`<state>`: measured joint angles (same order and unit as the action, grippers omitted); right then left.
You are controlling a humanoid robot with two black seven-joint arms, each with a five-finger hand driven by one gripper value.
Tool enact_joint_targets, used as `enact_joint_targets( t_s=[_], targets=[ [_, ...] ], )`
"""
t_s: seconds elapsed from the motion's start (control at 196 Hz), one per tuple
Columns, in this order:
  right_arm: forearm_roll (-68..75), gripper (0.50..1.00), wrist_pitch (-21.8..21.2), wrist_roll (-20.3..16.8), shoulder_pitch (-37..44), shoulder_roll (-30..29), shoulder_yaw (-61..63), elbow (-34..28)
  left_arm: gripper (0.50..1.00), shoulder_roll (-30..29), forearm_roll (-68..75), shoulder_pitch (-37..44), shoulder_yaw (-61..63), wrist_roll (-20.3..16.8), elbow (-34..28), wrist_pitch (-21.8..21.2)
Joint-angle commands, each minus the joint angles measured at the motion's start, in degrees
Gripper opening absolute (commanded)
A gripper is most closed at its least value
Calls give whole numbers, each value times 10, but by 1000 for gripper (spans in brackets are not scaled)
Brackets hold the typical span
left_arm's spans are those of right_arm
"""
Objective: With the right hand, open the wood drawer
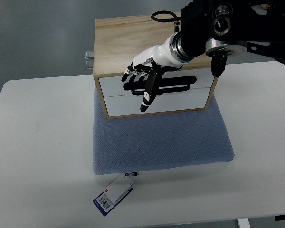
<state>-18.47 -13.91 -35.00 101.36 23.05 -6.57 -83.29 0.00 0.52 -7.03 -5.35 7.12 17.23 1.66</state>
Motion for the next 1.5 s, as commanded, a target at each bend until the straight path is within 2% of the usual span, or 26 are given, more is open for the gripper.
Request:
enact_joint_targets(
  t_s=[0.0,0.387,0.719,0.724,0.79,0.923,1.019,1.493],
  targets=[
    [-20,942,-7,0,-9,1,-6,6,1000,0,0,1,0,0,0,0],
    [-76,940,-35,0,-41,8,-30,27,1000,0,0,1,0,0,-1,0],
    [-105,940,-42,0,-70,11,-34,42,1000,0,0,1,0,0,-1,0],
    [-104,940,-55,0,-70,12,-33,42,1000,0,-1,1,0,0,-1,0],
    [-96,940,-82,0,-69,19,-30,41,1000,0,-1,1,0,0,-1,0],
    [-57,942,-179,0,-63,38,-19,33,1000,0,-1,1,0,0,-2,0],
    [-25,942,-211,0,-61,52,-1,16,1000,0,-1,1,0,0,-2,-1],
    [39,942,-211,0,-58,96,7,-52,1000,0,-2,1,-2,0,-3,-1]
  ],
)
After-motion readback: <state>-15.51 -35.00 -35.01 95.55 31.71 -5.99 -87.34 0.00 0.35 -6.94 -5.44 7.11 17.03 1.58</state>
